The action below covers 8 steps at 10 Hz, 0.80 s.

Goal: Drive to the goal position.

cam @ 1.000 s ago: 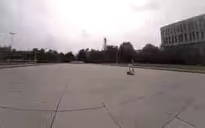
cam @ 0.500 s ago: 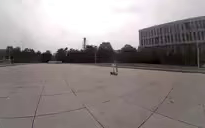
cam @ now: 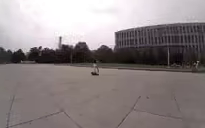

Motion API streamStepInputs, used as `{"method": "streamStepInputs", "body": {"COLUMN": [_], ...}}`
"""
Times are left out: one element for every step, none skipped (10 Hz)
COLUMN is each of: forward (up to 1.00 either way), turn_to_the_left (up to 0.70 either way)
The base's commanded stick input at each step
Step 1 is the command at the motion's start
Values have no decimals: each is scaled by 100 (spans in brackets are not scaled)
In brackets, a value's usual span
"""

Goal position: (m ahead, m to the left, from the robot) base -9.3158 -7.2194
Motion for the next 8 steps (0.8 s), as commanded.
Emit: {"method": "streamStepInputs", "body": {"forward": [0,0,0,0,0,0,0,0], "turn_to_the_left": [-100,-100,-100,-100,-100,-100,-100,-100]}}
